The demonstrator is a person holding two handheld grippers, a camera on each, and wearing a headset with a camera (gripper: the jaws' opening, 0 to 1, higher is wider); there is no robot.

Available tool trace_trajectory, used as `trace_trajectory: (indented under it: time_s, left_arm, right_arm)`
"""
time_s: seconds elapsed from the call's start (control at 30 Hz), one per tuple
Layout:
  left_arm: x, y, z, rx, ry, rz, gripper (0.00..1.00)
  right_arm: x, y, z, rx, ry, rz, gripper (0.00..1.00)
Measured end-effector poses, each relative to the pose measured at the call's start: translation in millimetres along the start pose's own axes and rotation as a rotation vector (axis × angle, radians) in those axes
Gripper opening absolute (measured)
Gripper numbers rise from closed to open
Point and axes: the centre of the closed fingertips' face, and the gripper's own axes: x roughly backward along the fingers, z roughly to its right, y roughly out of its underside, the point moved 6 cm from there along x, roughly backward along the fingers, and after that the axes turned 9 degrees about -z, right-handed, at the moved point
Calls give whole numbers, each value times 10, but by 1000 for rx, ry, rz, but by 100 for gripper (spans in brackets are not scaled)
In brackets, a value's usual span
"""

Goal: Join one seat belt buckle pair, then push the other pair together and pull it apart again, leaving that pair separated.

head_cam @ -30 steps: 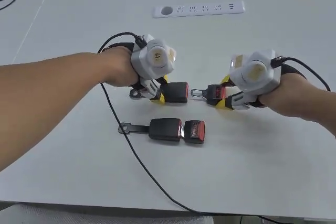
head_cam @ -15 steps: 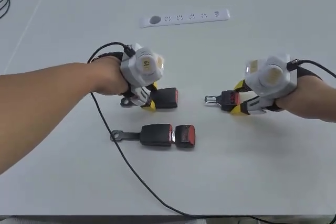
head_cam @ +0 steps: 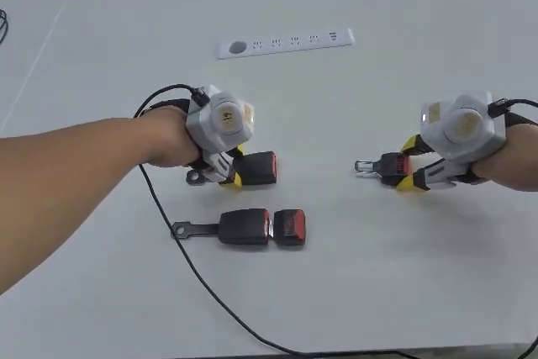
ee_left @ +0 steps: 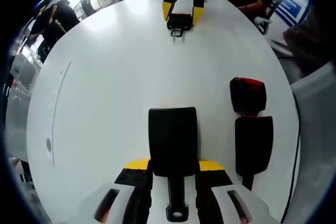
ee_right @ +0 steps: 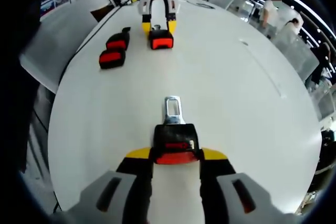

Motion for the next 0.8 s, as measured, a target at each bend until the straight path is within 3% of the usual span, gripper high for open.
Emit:
trace_trajectory:
  time_s: [0.13,0.3,0.37,0.43,0.5,0.67,0.7,0.8]
  left_arm:
    - [8,-1,12,14,-19,1,32]
    - [23,-23,33,25,-43,-14,32]
    - [34,-22,49,41,-49,-25,34]
    - [59,-11,66,30,-70,-25,39]
    - [133,-3,55,59,-94,-4,40]
    - [358,30,69,136,-145,69,42]
    - [390,55,115,164,-143,82,42]
    - [441,123,226,174,-149,92,44]
  right_arm:
    - [1,-8,-10,-9,6,-9,36]
    - [15,-30,-7,8,50,-36,41]
    - [36,-15,29,-48,95,-48,45]
    - [64,-25,21,-54,101,-22,47]
    - [108,-34,-3,-105,98,13,47]
    - [208,-29,-118,-117,97,26,47]
    - [240,-43,-145,-134,99,42,47]
    - [334,-104,-217,-185,106,97,48]
